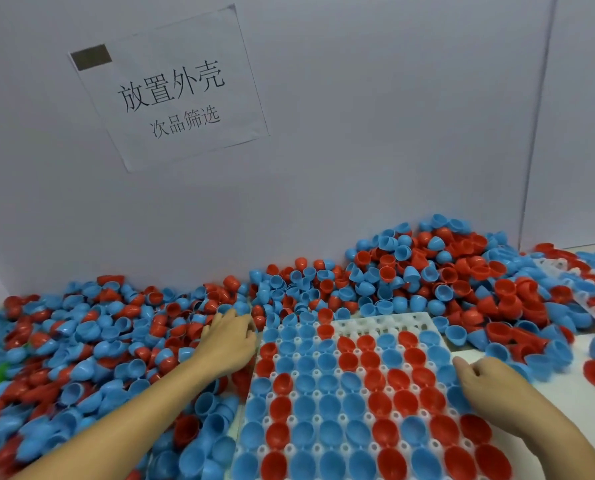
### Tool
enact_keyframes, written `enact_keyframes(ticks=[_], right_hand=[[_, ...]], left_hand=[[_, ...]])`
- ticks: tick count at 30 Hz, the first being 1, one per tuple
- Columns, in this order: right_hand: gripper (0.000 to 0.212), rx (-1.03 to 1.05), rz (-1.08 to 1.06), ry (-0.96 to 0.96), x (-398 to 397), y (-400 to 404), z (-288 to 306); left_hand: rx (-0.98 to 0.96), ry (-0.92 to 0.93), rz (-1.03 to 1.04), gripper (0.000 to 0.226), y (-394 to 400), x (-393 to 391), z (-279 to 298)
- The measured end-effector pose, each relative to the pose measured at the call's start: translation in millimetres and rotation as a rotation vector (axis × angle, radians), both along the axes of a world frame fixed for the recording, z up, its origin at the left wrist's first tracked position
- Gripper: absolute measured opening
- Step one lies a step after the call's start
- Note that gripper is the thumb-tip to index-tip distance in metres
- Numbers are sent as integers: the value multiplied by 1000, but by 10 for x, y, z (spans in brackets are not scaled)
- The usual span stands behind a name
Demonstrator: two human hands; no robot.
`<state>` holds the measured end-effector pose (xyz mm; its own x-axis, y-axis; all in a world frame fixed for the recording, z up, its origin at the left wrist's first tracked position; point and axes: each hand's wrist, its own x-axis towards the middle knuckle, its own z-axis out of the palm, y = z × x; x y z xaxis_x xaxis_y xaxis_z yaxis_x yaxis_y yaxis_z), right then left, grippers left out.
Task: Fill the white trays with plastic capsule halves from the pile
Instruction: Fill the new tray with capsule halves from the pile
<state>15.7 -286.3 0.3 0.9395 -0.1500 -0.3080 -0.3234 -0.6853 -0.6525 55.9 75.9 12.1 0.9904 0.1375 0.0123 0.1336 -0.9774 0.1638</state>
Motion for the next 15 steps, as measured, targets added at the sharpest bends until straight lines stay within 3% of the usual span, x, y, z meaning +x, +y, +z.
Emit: enact_keyframes(ticks=[4,7,10,15], right_hand=[[48,-72,12,-4,-6,-89,21],[54,-83,-9,-17,-4,-112,34],[59,-93,-43,-44,16,-101,14],[67,-93,-120,-107,31,-86,33]], left_hand=[[71,35,39,57,109,82,-23],[63,181,79,86,196,161,17],[38,317,111,89,261,248,36],[55,276,208,75,159,389,-30]])
